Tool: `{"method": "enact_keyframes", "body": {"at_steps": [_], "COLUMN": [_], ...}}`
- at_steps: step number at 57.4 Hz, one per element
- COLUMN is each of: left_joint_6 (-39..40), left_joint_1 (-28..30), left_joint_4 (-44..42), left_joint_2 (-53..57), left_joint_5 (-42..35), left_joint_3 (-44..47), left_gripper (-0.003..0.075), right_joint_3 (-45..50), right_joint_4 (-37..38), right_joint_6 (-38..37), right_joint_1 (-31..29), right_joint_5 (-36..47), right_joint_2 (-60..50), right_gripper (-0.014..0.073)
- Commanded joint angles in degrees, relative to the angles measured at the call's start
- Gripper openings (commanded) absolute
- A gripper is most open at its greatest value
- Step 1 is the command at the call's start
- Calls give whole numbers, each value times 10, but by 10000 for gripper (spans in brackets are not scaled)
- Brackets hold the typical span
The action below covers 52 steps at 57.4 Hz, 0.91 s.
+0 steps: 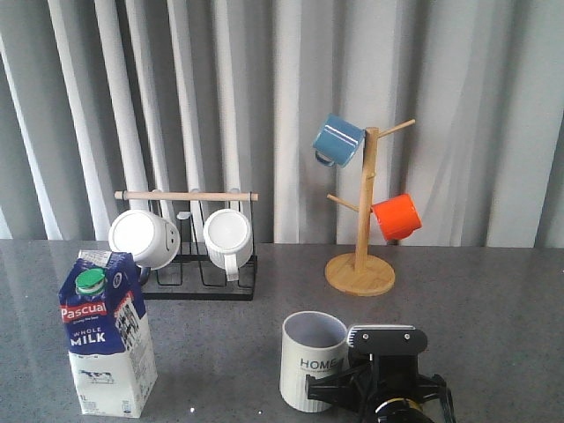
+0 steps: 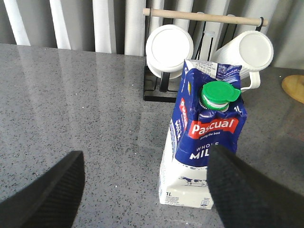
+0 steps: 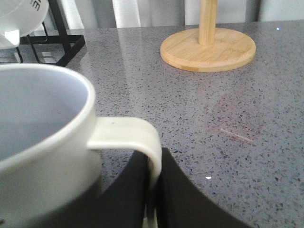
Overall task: Place milk next to cup
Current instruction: 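Slide the held mug toward the middle of the table, farther from the robot, then open the right gripper and withdraw it from the mug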
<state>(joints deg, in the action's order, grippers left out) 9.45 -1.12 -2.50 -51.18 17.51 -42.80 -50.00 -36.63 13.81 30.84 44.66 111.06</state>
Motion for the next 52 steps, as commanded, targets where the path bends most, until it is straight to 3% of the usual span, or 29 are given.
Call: {"method": "enact_keyframes", "body": {"at_steps": [1,26,52], "left_joint_6": [4,4,4], "left_joint_1": [-3,-3,-3], "left_joint_4": [4,4,4], "left_joint_2": [5,5,5], "left_joint_5": [-43,-43,-43], "left_joint_3": [-21,-21,-21], "left_gripper": [523,523,523], "right_joint_3": [-12,53,154], "right_joint_4": [18,49,91], "right_joint_6": [18,8,18], "right_joint_1": [-2,-3,-4], "right_joint_5": [14,28,24], "right_joint_2": [-28,-74,-222], "right_gripper": [61,204,269]}}
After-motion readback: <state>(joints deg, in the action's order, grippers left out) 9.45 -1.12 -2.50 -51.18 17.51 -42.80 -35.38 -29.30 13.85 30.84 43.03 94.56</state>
